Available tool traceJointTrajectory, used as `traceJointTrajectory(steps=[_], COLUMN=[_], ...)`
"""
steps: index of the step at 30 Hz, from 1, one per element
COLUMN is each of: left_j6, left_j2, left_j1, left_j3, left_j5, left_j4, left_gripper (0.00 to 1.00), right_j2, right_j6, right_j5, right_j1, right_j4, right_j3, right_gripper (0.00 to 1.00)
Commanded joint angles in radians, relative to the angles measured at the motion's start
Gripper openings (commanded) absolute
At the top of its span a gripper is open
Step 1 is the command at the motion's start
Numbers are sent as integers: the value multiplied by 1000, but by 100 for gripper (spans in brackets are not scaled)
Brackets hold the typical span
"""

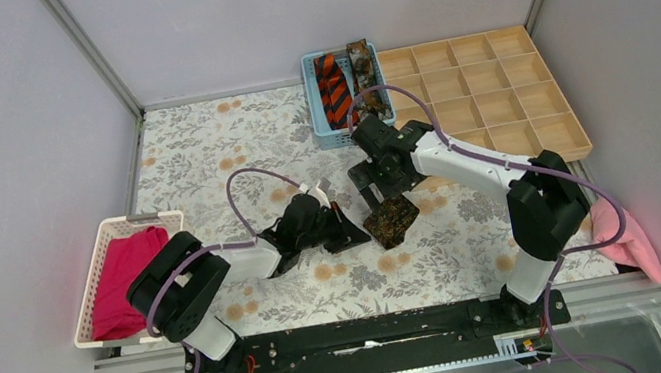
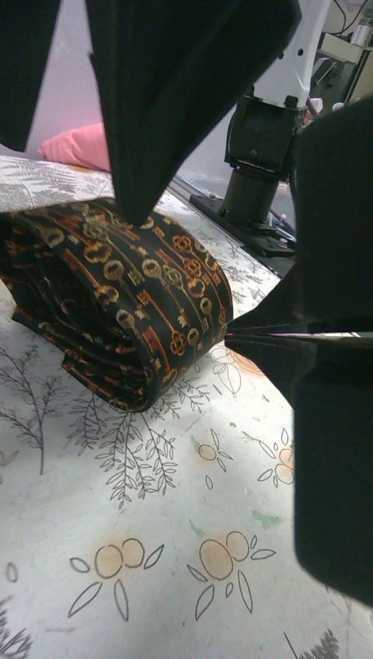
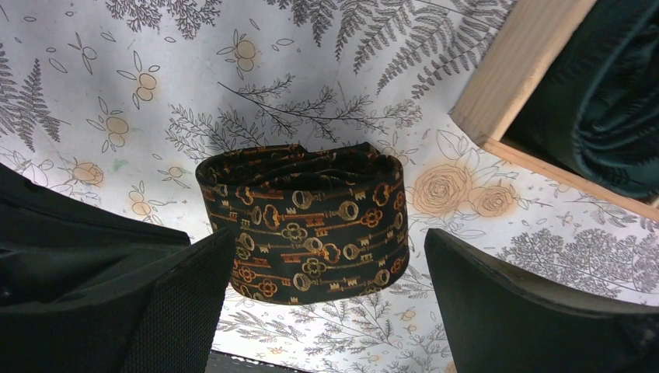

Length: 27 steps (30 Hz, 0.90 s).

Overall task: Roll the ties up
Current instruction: Roll the tie at the center of the board.

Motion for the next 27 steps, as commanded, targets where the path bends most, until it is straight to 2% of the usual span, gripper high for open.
traceJointTrajectory(steps=[1, 14, 27], left_j6=[-30, -7, -2], left_j2=[19, -1, 71], left_j1=[-31, -84, -91], left_j3=[-27, -20, 0], left_j5=[3, -46, -42], left_j4=[100, 72, 80], left_gripper=[0, 0, 0], right_j2=[29, 15, -9], right_j6=[-42, -9, 5], right_j5=[-96, -142, -203], right_j1=[-18, -38, -42], right_j4=[18, 128, 187], right_j3=[42, -108, -199], right_gripper=[100, 100, 100])
